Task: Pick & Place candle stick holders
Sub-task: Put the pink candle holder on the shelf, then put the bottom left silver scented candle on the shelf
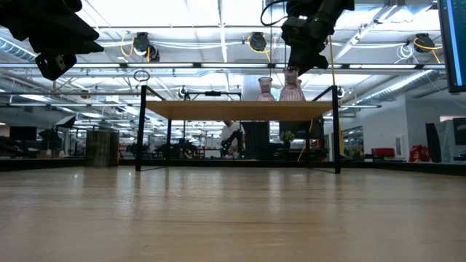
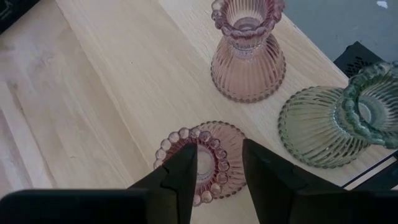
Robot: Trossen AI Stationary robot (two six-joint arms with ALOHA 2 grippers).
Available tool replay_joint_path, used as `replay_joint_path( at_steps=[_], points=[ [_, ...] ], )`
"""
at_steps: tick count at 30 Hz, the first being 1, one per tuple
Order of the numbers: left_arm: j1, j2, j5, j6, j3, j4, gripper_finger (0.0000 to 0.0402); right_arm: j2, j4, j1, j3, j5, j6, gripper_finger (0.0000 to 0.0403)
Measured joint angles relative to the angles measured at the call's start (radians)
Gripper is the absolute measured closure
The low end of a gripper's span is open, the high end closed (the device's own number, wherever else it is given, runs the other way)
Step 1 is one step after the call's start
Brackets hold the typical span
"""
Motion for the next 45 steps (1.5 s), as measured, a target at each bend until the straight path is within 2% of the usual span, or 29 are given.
replay_joint_path(
  at_steps=[16, 30, 38, 45],
  points=[
    [0.000, 0.000, 0.000, 0.063, 0.000, 0.044, 0.0321, -0.027, 0.004, 0.000, 0.002, -0.001, 0.000, 0.0275],
    [0.000, 0.000, 0.000, 0.068, 0.000, 0.043, 0.0321, -0.121, 0.008, 0.003, 0.002, -0.002, 0.026, 0.0275],
    [0.000, 0.000, 0.000, 0.060, 0.000, 0.055, 0.0321, -0.231, 0.047, 0.068, 0.002, -0.002, 0.027, 0.0275],
    [0.000, 0.000, 0.001, 0.043, 0.000, 0.159, 0.0321, -0.341, 0.024, 0.165, 0.001, -0.005, 0.063, 0.0275]
  ],
)
